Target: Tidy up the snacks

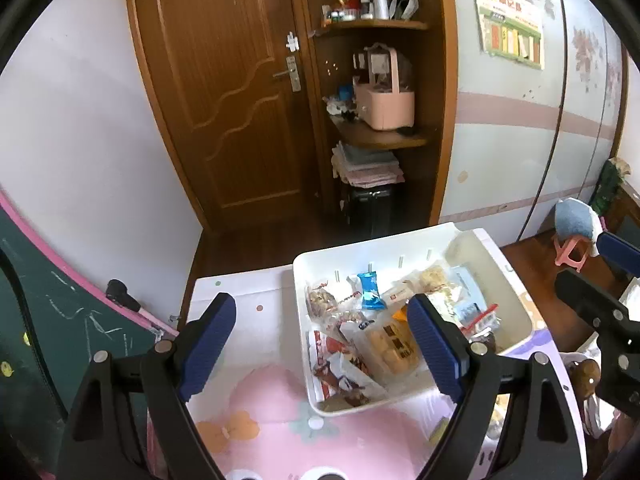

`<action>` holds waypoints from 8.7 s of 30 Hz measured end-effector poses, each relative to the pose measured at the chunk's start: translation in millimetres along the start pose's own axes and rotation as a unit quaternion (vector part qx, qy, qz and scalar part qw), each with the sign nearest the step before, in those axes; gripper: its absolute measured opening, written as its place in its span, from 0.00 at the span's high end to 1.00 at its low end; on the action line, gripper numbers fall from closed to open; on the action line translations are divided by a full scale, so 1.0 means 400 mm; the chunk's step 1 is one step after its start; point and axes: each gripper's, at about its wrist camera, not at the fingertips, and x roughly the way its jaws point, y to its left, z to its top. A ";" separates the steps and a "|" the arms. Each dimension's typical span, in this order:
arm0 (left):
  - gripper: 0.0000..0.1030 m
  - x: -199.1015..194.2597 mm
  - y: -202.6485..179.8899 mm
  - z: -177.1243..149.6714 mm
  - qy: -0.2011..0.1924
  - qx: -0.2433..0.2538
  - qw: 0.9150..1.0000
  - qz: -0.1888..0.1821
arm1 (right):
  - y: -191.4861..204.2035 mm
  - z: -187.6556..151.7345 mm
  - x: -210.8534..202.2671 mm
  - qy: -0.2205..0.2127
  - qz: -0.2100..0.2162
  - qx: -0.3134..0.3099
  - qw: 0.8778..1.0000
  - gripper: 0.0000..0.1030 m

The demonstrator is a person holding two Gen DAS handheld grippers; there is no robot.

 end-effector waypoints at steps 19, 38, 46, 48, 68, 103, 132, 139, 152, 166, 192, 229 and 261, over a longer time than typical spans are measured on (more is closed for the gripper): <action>0.11 -0.221 -0.108 -0.151 -0.012 0.041 0.997 -0.060 | -0.055 -0.150 -0.172 0.017 -0.002 0.002 1.000 0.22; 0.11 0.232 -0.275 -0.456 0.176 -0.061 0.981 -0.058 | -0.153 -0.373 0.071 0.137 0.026 0.036 0.990 0.22; 0.11 0.296 -0.352 -0.491 0.203 0.032 0.970 -0.132 | -0.163 -0.430 0.199 0.200 0.074 0.055 0.975 0.22; 0.11 0.307 -0.355 -0.496 0.206 0.046 0.967 -0.144 | -0.161 -0.439 0.227 0.214 0.080 0.059 0.972 0.22; 0.17 0.335 -0.412 -0.518 0.196 0.089 0.962 -0.166 | -0.111 -0.488 0.369 0.254 0.088 0.026 0.963 0.44; 0.48 -0.165 -0.092 -0.149 -0.005 0.087 0.995 -0.057 | -0.036 -0.148 -0.085 0.053 0.083 -0.039 0.994 0.47; 0.48 0.087 0.012 0.144 -0.002 0.001 1.000 -0.014 | -0.026 0.127 0.091 -0.008 0.000 -0.020 1.000 0.46; 0.48 0.187 -0.014 0.108 0.024 0.005 1.000 -0.019 | -0.024 0.100 0.189 0.020 0.002 -0.010 1.000 0.46; 0.48 0.300 -0.027 0.067 0.060 0.001 0.998 -0.025 | -0.030 0.061 0.293 0.055 0.001 0.000 0.998 0.46; 0.13 0.306 -0.037 0.041 0.081 0.006 0.996 -0.042 | -0.023 0.025 0.322 0.088 -0.020 -0.012 0.996 0.29; 0.04 -0.252 -0.012 -0.071 0.012 0.002 0.999 -0.047 | 0.003 -0.050 -0.155 0.050 0.008 0.014 0.999 0.29; 0.00 -0.546 -0.032 -0.585 0.069 -0.070 0.995 0.015 | 0.126 -0.477 -0.478 0.085 0.057 0.054 0.993 0.25; 0.01 -0.542 -0.035 -0.583 0.070 -0.076 0.994 0.021 | 0.126 -0.465 -0.471 0.085 0.055 0.040 0.994 0.25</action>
